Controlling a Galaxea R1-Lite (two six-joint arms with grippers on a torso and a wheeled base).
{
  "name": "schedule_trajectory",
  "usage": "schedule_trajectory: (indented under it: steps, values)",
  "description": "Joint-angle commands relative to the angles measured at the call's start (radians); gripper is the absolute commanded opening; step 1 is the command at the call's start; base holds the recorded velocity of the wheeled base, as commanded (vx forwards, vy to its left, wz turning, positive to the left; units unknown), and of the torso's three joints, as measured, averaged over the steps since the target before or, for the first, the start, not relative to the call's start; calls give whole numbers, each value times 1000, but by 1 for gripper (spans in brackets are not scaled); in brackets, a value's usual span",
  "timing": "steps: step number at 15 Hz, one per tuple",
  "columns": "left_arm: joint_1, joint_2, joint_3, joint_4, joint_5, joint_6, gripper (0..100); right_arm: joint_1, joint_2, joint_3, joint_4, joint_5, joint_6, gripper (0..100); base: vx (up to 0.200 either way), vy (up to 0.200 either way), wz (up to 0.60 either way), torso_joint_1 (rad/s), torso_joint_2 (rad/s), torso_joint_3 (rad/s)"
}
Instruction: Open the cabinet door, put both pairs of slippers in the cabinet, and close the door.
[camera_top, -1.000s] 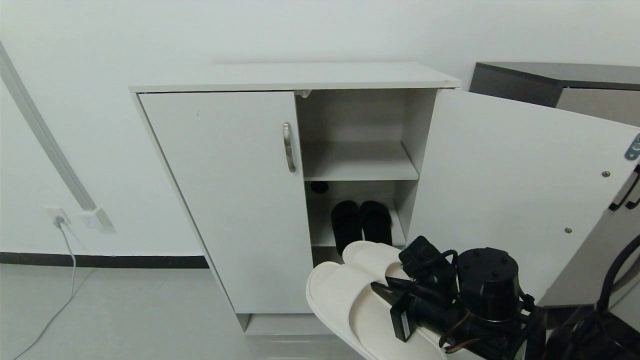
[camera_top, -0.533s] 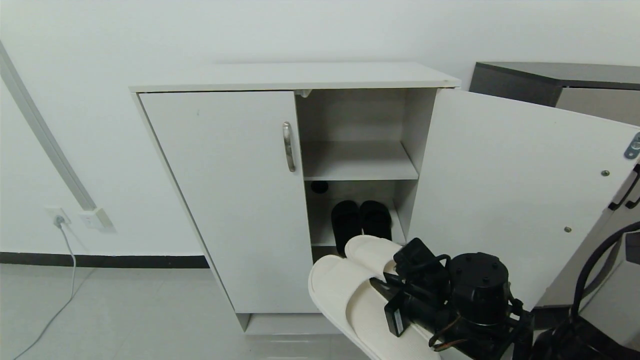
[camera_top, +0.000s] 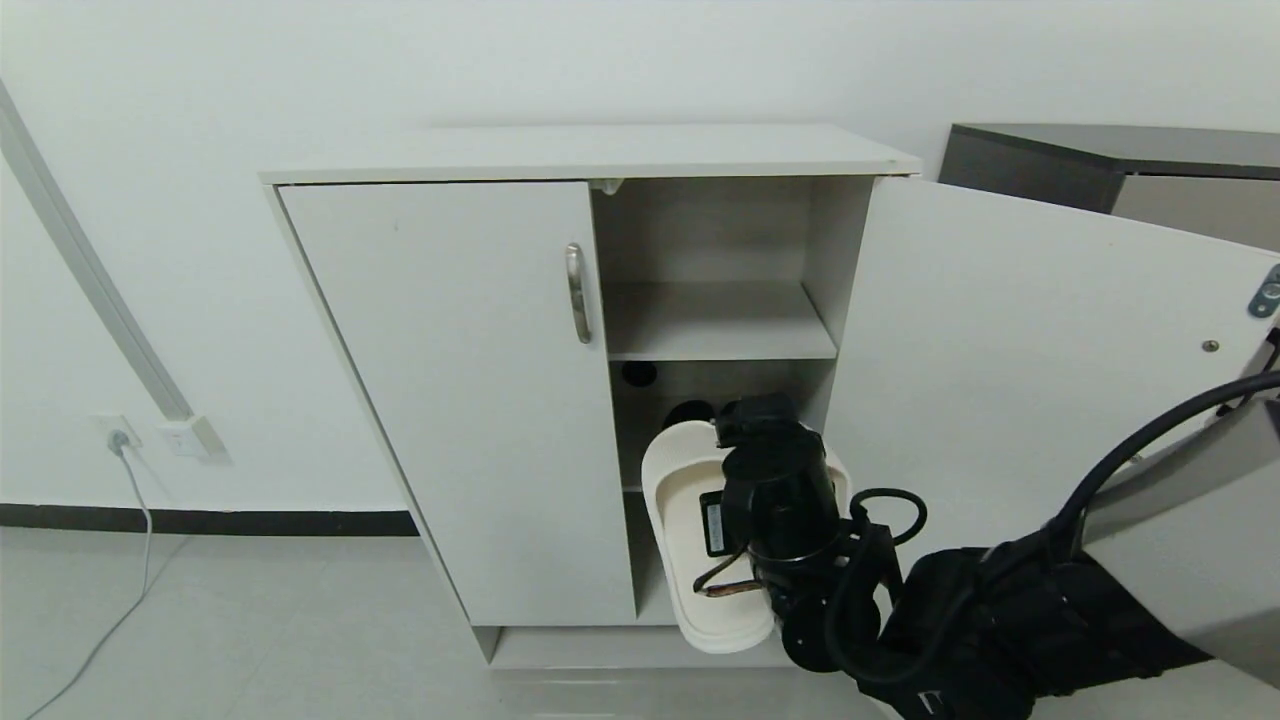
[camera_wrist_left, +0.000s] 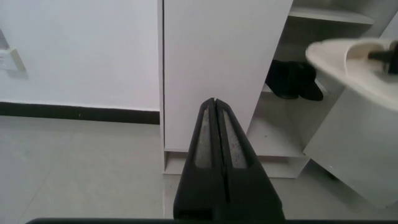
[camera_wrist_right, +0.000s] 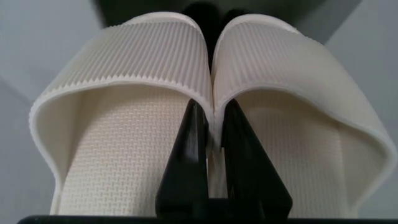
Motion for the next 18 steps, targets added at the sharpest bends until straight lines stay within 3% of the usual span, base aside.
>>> schedule_trajectory:
  steps: [1, 7, 18]
  values:
    - [0, 1, -1, 0, -2, 1, 0, 15, -36, -86, 42, -19, 2, 0, 0, 0, 0, 0, 0, 0]
    - [0, 1, 0, 0, -2, 3, 0, -11, -93, -256, 240, -22, -4, 0, 0, 0, 0, 0, 0, 0]
    - [0, 1, 0, 0, -4, 1, 0, -39, -59, -293, 235, -13, -27, 0, 0, 0, 0, 0, 0, 0]
